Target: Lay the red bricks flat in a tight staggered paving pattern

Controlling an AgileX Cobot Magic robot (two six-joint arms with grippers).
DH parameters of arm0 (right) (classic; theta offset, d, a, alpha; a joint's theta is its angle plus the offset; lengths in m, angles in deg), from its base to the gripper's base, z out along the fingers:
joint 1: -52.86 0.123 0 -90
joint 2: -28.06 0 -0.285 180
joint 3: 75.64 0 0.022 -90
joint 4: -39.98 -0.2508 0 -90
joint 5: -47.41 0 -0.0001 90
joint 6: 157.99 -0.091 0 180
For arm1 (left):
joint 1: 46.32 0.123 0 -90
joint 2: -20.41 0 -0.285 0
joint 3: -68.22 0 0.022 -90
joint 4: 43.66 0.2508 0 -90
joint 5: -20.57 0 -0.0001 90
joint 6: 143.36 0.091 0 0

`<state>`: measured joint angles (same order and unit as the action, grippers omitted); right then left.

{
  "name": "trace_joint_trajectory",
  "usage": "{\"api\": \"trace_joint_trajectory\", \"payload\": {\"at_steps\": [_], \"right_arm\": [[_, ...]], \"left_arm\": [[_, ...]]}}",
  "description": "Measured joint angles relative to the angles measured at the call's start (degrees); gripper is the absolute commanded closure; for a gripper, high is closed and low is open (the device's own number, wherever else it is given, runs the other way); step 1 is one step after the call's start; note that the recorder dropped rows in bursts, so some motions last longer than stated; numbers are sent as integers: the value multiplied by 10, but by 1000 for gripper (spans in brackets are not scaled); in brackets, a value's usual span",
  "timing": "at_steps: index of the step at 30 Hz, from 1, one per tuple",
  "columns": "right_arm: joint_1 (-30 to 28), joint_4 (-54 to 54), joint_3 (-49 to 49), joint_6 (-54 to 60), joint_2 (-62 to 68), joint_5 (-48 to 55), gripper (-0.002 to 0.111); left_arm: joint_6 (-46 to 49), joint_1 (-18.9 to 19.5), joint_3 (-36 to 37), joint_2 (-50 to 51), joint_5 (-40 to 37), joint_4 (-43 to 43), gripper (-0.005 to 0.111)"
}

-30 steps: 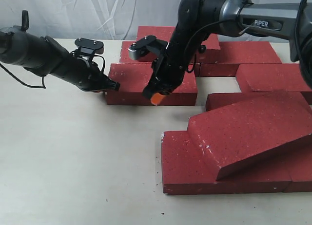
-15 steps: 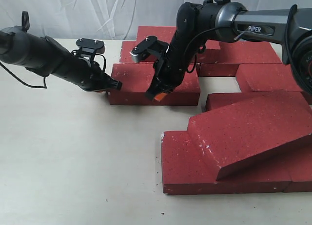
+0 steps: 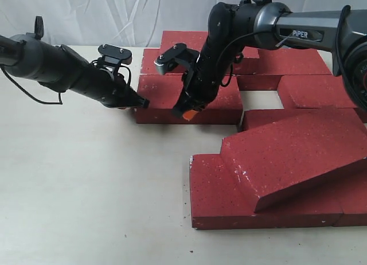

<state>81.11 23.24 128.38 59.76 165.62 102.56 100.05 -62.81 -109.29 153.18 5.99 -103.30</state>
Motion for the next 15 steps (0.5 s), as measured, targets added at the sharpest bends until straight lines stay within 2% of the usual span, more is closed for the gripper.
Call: {"api": "trace_joint_trajectory", "payload": {"at_steps": [5, 9, 15], "right_arm": [[0, 0, 0, -1, -8, 17, 109], [0, 1, 0, -1, -32, 16, 109], [0, 11, 0, -2, -46, 29, 109]], "left_arm": [[0, 12, 0, -6, -6, 0, 107], [-1, 32, -1, -14, -37, 0, 107], [-1, 38, -1, -14, -81, -5, 107]]}}
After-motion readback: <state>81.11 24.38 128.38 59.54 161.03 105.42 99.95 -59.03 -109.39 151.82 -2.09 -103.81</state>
